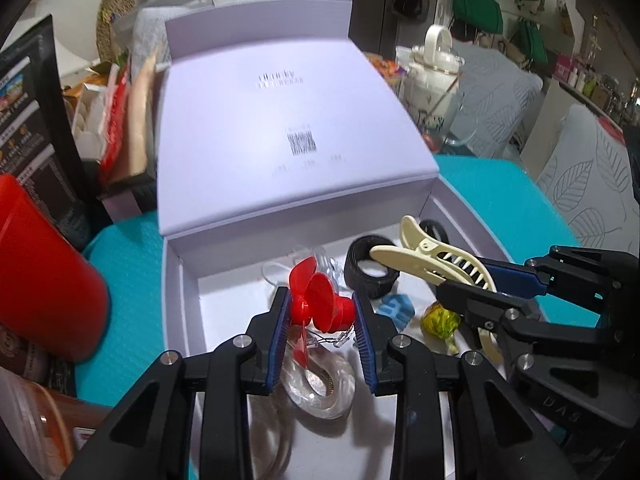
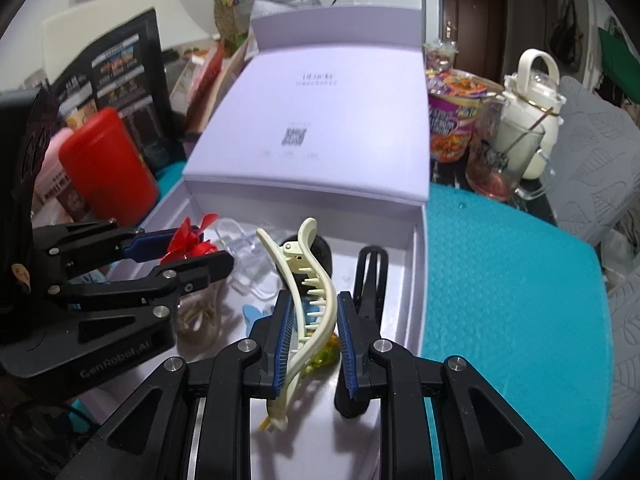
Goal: Organize rigid objects
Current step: 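Lower both tools into the box and open them to release the clips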
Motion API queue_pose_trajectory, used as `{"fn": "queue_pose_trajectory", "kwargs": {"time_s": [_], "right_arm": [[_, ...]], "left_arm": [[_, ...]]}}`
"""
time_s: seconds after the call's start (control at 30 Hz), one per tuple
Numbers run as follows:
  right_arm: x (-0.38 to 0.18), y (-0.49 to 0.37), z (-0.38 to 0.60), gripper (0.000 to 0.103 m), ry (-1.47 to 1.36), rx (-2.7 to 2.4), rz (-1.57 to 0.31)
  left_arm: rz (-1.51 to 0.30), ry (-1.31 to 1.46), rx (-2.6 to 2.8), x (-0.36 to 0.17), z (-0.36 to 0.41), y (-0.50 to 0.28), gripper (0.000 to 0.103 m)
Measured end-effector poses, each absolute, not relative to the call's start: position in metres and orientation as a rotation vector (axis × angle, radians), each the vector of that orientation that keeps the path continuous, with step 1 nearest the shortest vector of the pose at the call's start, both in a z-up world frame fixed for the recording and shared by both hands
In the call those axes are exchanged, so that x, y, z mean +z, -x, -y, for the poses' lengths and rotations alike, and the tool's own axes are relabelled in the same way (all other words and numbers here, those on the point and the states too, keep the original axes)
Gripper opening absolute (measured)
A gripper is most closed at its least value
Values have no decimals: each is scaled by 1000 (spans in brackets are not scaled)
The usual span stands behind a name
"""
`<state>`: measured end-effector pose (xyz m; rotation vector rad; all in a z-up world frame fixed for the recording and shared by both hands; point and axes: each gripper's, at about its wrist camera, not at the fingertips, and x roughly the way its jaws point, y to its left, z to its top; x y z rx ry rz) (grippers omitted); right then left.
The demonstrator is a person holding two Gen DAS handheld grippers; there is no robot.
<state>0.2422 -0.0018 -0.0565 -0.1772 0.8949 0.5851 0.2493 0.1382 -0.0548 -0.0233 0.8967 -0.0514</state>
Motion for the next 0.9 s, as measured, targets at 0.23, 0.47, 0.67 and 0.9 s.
{"fn": "queue_pose_trajectory", "kwargs": {"time_s": [0.23,0.47,0.67,0.9], "right_arm": [[-62,-242,-3,22,209,579,-907],[-59,-243,-4,22,224,554,-909],[-65,-247,-4,22,228,543,-937],[-63,-247,-3,31,224,545,-943]], "left_arm": [[-896,20,-27,-55,-140,-250,31],[-895,12,-18,-56,-138,-250,31],[-902,15,9,-57,-137,-253,31],[-946,78,16,-62,-146,-259,31]]}}
